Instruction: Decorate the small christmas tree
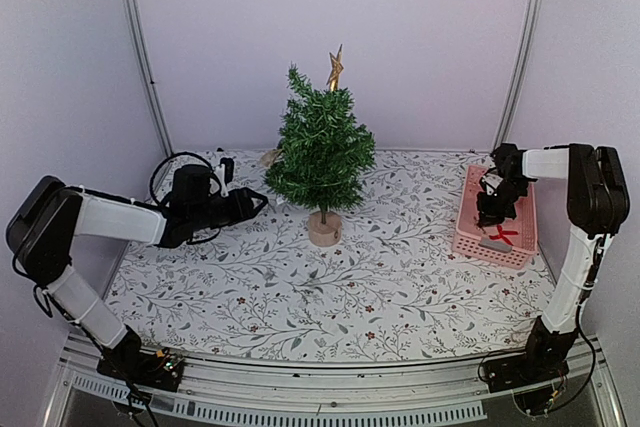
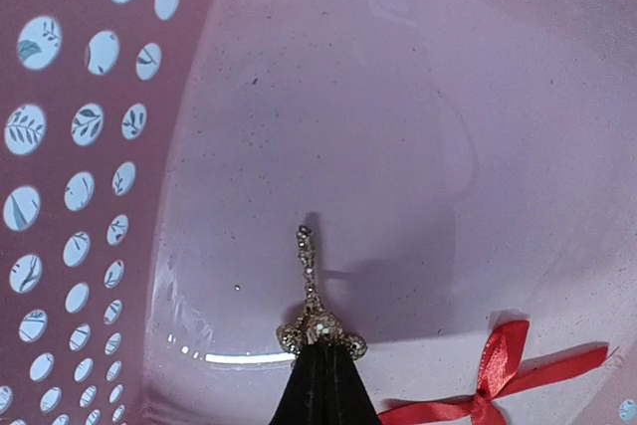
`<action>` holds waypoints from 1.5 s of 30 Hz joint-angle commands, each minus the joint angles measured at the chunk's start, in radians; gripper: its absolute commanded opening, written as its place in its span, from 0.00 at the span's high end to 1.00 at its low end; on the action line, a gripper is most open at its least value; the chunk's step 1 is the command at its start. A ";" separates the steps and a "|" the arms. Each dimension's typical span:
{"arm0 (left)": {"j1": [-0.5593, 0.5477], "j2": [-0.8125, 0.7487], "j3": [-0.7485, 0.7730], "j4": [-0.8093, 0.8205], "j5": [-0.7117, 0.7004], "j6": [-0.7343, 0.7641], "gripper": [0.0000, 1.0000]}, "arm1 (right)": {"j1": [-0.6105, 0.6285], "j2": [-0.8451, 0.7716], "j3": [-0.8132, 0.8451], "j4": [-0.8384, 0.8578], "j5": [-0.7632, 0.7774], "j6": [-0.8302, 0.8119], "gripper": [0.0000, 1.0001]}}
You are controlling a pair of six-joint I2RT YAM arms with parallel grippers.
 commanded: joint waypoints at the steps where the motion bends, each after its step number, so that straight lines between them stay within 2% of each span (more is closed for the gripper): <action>1: 0.011 -0.068 0.017 -0.011 -0.030 0.058 0.46 | -0.003 -0.030 -0.002 -0.003 0.017 0.020 0.99; 6: 0.007 -0.161 0.012 -0.040 -0.069 0.150 0.44 | -0.003 -0.108 0.005 -0.025 -0.037 0.056 1.00; 11: -0.028 -0.298 0.002 -0.057 -0.147 0.321 0.43 | -0.003 -0.194 0.035 -0.045 -0.159 0.114 1.00; 18: -0.224 -0.435 0.001 -0.046 -0.223 0.694 0.44 | 0.021 -0.352 0.027 0.028 -0.436 0.311 1.00; 20: -0.305 -0.435 0.020 -0.061 -0.263 0.793 0.44 | 0.068 -0.372 0.030 0.033 -0.499 0.360 1.00; 26: -0.529 -0.320 0.130 -0.097 -0.357 1.000 0.45 | 0.196 -0.426 -0.033 0.132 -0.637 0.559 1.00; 31: -0.641 -0.166 0.237 -0.071 -0.371 1.150 0.47 | 0.288 -0.471 -0.133 0.256 -0.695 0.743 1.00; 35: -0.682 -0.062 0.302 -0.029 -0.336 1.198 0.53 | 0.331 -0.523 -0.231 0.340 -0.725 0.937 1.00; 41: -0.700 0.055 0.379 -0.007 -0.227 1.227 0.58 | 0.390 -0.580 -0.290 0.326 -0.709 1.160 1.00; 45: -0.705 0.120 0.425 -0.001 -0.152 1.226 0.61 | 0.416 -0.617 -0.346 0.376 -0.706 1.309 1.00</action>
